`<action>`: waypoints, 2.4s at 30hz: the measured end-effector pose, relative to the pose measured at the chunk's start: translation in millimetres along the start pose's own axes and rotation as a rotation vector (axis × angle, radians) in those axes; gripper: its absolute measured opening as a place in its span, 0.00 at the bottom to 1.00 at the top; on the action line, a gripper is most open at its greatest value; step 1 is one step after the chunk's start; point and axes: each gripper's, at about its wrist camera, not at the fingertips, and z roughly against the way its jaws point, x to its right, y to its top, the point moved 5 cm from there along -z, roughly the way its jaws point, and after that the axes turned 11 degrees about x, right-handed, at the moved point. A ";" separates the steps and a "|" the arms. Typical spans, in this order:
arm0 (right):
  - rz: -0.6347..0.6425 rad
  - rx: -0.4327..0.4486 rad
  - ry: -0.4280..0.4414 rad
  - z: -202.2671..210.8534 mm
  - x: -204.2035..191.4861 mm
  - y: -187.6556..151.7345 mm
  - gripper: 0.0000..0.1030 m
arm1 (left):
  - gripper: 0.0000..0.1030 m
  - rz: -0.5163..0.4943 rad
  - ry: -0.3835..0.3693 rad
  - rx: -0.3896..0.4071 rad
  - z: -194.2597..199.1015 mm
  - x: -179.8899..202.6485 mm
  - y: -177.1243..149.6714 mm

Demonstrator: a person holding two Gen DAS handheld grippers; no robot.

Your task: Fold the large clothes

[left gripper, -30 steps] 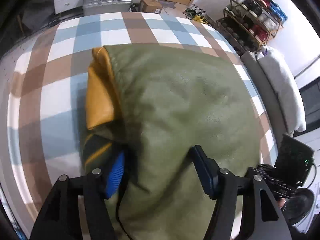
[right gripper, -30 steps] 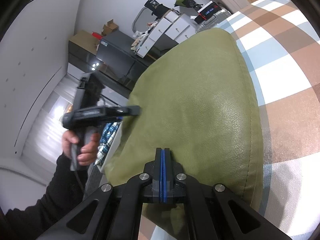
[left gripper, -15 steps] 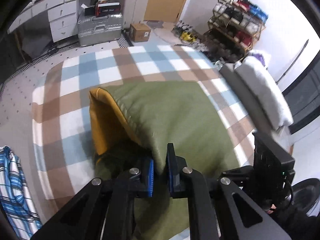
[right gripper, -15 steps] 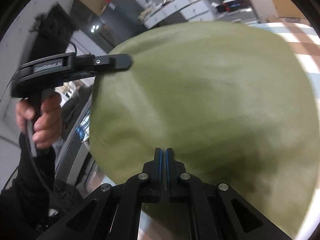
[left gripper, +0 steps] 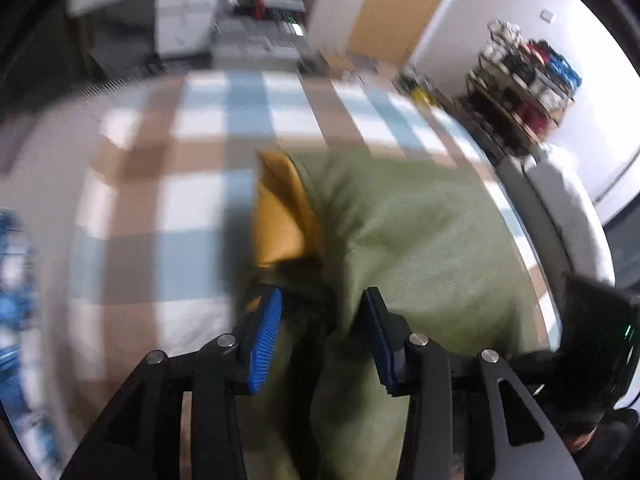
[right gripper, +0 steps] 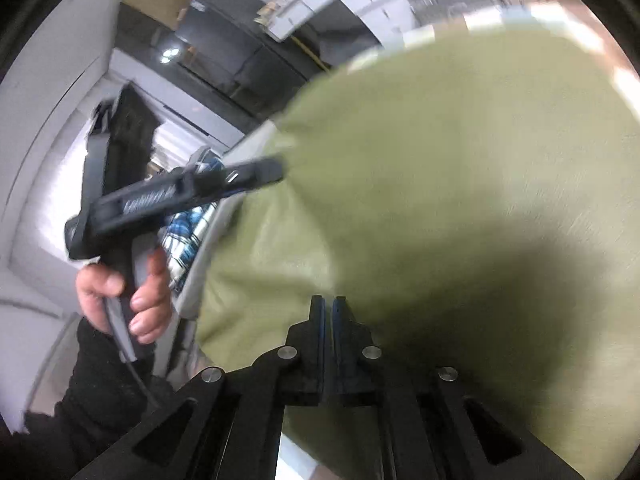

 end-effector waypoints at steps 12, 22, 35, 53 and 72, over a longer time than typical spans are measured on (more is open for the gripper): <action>0.083 -0.263 -0.174 -126.2 -3.0 87.7 0.00 | 0.36 -0.029 0.011 0.006 -23.9 14.0 -90.2; 0.027 -0.170 -0.076 -24.1 8.3 94.4 0.17 | 0.36 0.016 0.028 0.031 -34.0 3.7 -80.3; -0.215 -0.153 -0.055 25.5 97.2 18.6 0.00 | 0.36 -0.022 0.065 0.042 -20.6 16.8 -90.1; -0.217 -0.074 -0.084 46.7 149.5 41.7 0.66 | 0.89 0.127 -0.088 -0.314 -53.9 -29.4 -51.0; -0.147 -0.106 0.041 63.2 126.6 3.1 0.55 | 0.43 -0.020 -0.173 -0.316 -34.5 24.3 -73.7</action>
